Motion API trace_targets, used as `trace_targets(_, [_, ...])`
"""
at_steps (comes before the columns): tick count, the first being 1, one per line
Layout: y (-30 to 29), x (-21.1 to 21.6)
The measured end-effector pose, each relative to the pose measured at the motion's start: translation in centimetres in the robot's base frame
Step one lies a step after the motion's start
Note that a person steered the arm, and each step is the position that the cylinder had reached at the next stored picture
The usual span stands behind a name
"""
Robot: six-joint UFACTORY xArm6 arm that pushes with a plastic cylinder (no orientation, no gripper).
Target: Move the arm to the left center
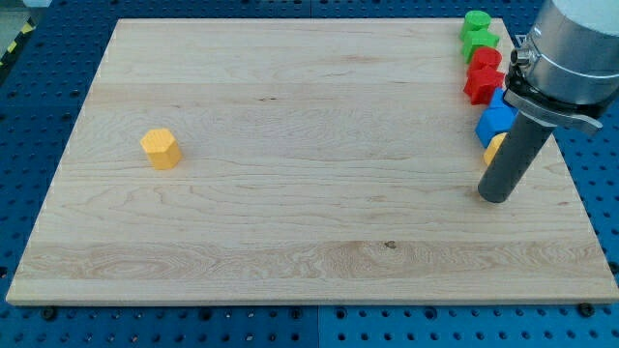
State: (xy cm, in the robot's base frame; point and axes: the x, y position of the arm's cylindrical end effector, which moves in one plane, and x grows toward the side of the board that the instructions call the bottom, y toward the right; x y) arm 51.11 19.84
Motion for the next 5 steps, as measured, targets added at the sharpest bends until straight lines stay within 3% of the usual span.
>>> trace_targets(2, [-1.1, -0.4])
trace_targets(5, [-18.9, -9.5])
